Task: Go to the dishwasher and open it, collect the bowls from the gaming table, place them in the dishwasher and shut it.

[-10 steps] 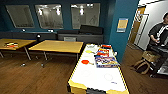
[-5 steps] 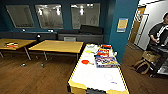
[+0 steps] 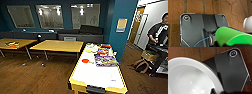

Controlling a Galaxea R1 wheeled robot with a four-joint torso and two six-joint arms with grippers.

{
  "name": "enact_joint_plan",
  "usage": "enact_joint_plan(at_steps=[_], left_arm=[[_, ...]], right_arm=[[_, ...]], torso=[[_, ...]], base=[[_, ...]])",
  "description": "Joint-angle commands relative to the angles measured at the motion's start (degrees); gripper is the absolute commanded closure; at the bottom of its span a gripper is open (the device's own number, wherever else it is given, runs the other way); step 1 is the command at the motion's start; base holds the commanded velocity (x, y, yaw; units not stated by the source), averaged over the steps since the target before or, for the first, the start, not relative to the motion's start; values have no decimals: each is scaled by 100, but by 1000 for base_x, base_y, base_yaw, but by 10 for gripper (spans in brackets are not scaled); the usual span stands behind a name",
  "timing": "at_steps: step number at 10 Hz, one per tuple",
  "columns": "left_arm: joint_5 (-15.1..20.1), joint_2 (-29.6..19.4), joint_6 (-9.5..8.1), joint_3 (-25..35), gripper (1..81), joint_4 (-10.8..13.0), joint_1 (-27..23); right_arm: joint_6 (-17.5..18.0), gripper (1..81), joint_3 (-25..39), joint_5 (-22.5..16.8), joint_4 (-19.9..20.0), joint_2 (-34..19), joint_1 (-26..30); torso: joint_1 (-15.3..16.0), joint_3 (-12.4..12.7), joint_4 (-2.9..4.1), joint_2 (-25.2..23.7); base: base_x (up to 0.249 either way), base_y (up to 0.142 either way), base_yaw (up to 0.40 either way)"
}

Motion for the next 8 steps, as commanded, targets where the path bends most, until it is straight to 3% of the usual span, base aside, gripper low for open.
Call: enact_joint_plan(at_steps=[1,8], left_arm=[[127,-78,34,48,811,87,-340],[127,10,25,-146,811,166,-304]], right_arm=[[-54,811,117,-247,-139,37,248],[-54,811,64,-247,-183,90,248]], torso=[[0,0,0,0],[0,0,0,0]], base=[[-110,0,0],[-114,0,0]])
